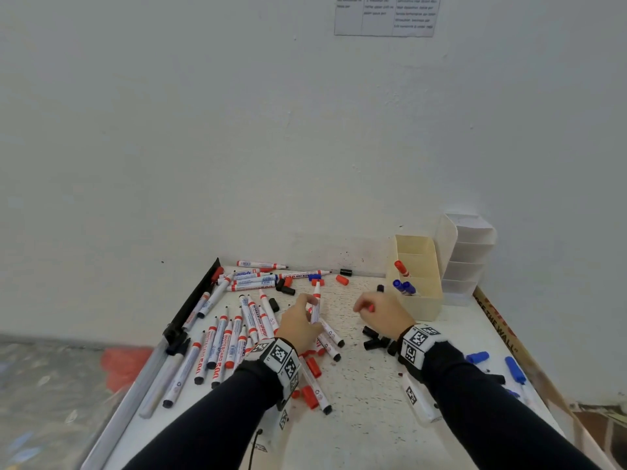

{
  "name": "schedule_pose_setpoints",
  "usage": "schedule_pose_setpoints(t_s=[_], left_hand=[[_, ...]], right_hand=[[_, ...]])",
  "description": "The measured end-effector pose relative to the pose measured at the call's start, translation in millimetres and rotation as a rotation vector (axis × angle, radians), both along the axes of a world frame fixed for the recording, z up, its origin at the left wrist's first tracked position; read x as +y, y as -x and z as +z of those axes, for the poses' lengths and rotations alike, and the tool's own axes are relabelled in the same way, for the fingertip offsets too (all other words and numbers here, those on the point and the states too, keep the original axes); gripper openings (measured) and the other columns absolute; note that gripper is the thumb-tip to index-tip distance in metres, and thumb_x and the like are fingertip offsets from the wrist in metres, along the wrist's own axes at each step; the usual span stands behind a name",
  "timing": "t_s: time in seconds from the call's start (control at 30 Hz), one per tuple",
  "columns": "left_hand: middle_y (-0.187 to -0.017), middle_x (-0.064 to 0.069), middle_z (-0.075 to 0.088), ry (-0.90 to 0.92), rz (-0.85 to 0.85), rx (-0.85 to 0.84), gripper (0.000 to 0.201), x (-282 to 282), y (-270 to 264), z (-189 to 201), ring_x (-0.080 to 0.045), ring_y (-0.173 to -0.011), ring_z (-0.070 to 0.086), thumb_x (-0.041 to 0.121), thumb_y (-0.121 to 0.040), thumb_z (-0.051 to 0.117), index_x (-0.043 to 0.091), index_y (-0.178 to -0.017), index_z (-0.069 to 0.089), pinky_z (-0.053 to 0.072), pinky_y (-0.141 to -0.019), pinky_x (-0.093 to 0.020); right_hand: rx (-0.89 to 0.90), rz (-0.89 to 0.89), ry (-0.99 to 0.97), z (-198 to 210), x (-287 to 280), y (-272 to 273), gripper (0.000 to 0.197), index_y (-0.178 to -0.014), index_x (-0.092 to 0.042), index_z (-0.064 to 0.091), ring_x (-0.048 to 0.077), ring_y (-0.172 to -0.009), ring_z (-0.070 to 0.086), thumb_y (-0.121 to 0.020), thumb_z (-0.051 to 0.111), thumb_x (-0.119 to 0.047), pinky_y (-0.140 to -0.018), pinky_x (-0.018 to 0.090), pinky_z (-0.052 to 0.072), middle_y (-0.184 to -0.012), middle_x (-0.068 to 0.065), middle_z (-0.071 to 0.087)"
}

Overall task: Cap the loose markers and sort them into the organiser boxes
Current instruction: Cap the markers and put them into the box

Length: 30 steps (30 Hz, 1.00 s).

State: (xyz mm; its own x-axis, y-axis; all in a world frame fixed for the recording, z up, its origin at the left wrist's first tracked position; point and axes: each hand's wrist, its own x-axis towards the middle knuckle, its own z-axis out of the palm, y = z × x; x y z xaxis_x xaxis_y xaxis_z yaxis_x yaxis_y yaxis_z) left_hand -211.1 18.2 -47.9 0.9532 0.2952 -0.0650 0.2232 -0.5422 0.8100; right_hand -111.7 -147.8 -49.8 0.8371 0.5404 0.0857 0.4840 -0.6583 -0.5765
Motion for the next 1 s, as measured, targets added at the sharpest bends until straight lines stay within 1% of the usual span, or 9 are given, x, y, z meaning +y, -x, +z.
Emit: schedule_pose_setpoints(t_s=[0.1,0.27,0.37,0.5,0.6,0.7,0.77,0.87,1.0], left_hand=[[-0.077,0.006,0.047,-0.002,-0.003,0.005,0.040,7.9,4.8,-0.5,-0.006,-0.059,0.048,0.005,-0.088,0.054,0.017,-0.123,0.041,0.043,-0.051,-0.013],[-0.081,0.009,0.046,-0.055,-0.012,0.037,0.044,27.6,8.6,-1.5,-0.007,-0.067,0.053,0.012,-0.091,0.052,0.020,-0.131,0.038,0.042,-0.053,-0.013],[-0.091,0.003,0.053,-0.086,0.010,0.041,0.042,36.3,7.9,-5.6,-0.011,-0.075,0.057,0.014,-0.092,0.048,0.019,-0.133,0.040,0.047,-0.060,-0.017],[-0.087,0.001,0.056,-0.082,0.046,0.042,0.035,40.0,3.2,-11.1,-0.006,-0.059,0.047,0.013,-0.096,0.038,0.016,-0.131,0.045,0.037,-0.051,-0.015],[-0.096,-0.003,0.060,-0.101,0.044,0.040,0.035,40.3,2.9,-12.8,-0.003,-0.056,0.045,0.015,-0.098,0.033,0.013,-0.129,0.047,0.034,-0.049,-0.014],[-0.108,-0.004,0.063,-0.113,0.022,0.053,0.035,40.9,5.1,-11.9,-0.004,-0.071,0.055,0.025,-0.096,0.042,0.014,-0.128,0.051,0.042,-0.059,-0.014],[-0.116,-0.004,0.061,-0.157,0.004,0.056,0.035,40.9,6.9,-10.9,-0.010,-0.090,0.058,0.025,-0.094,0.049,0.018,-0.127,0.053,0.047,-0.076,-0.018],[-0.128,-0.002,0.055,-0.191,-0.007,0.073,0.037,39.0,9.4,-9.2,-0.015,-0.115,0.052,0.023,-0.094,0.051,0.021,-0.130,0.052,0.041,-0.098,-0.026],[-0.137,0.000,0.051,-0.179,-0.044,0.051,0.039,32.9,12.8,-6.6,-0.013,-0.121,0.049,0.019,-0.095,0.050,0.022,-0.133,0.050,0.036,-0.100,-0.021]], right_hand=[[0.128,-0.053,0.416,-14.4,12.1,-9.9,0.047,-0.137,-0.011,0.040,0.025,-0.132,0.036,-0.092,0.045,-0.023,-0.110,0.034,0.030,-0.144,0.010,0.039],[0.139,-0.139,0.671,-26.4,14.8,-14.5,0.061,-0.148,-0.011,0.011,0.029,-0.145,0.000,-0.097,0.034,-0.033,-0.117,0.037,0.006,-0.157,0.012,0.001],[0.027,-0.157,0.656,-30.6,17.2,-17.0,0.050,-0.143,-0.013,0.028,0.027,-0.141,0.017,-0.097,0.031,-0.032,-0.115,0.036,0.016,-0.153,0.011,0.018],[0.037,-0.204,0.578,-32.3,22.1,-19.4,0.041,-0.135,-0.020,0.043,0.024,-0.132,0.032,-0.097,0.033,-0.032,-0.113,0.035,0.024,-0.141,0.007,0.038],[0.030,-0.240,0.523,-33.2,25.0,-20.9,0.032,-0.120,-0.017,0.054,0.026,-0.124,0.041,-0.095,0.037,-0.030,-0.110,0.037,0.030,-0.130,0.006,0.050],[0.001,-0.284,0.286,-28.7,25.2,-20.0,0.006,-0.092,-0.017,0.055,0.023,-0.106,0.053,-0.091,0.048,-0.016,-0.091,0.029,0.044,-0.113,0.007,0.058],[-0.035,-0.264,0.102,-21.9,27.0,-16.8,0.011,-0.083,-0.015,0.050,0.018,-0.096,0.057,-0.088,0.051,-0.005,-0.077,0.021,0.043,-0.103,0.006,0.061],[-0.033,-0.135,-0.067,-10.0,33.6,-7.5,0.013,-0.096,-0.014,0.054,0.011,-0.081,0.052,-0.087,0.057,-0.005,-0.067,0.014,0.037,-0.095,-0.003,0.058],[0.060,0.048,-0.100,-4.0,38.5,1.9,0.017,-0.094,-0.023,0.056,0.010,-0.083,0.056,-0.086,0.061,-0.009,-0.070,0.011,0.040,-0.092,-0.007,0.060]])
